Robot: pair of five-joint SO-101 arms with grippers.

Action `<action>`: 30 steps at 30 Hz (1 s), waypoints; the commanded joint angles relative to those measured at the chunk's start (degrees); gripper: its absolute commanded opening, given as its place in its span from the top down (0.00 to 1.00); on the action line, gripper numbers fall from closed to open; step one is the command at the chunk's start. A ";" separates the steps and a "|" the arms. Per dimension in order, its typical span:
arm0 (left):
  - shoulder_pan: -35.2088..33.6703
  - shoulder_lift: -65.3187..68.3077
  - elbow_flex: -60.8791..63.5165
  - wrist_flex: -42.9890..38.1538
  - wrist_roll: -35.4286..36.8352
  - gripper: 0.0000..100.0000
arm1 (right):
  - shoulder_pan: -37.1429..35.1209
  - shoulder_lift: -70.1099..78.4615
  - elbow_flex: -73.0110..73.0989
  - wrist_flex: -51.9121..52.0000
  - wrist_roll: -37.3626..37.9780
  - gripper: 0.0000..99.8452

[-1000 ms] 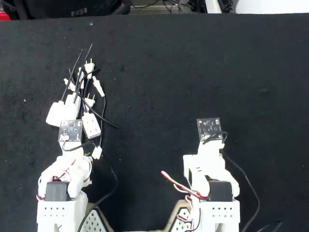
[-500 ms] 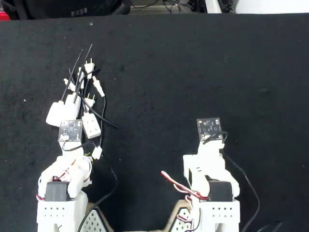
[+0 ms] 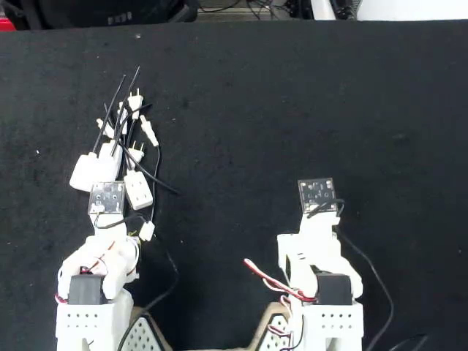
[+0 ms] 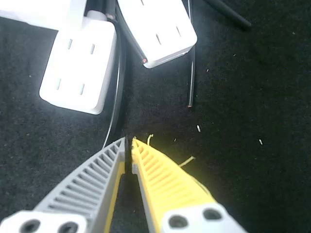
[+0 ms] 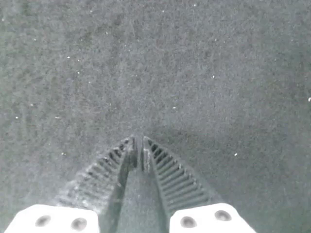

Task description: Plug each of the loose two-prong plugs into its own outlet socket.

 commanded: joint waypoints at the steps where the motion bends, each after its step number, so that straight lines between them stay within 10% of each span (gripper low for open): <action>1: 0.04 -0.35 1.19 0.35 0.00 0.97 | -2.46 -5.41 -0.22 0.26 -0.62 0.99; 20: -0.57 -0.35 1.19 0.35 -0.44 0.97 | -7.82 -5.41 -0.48 -31.12 3.78 0.99; 30: -26.07 -0.35 -4.88 -24.44 -20.84 0.97 | -7.82 -5.41 -10.42 -31.21 17.23 0.99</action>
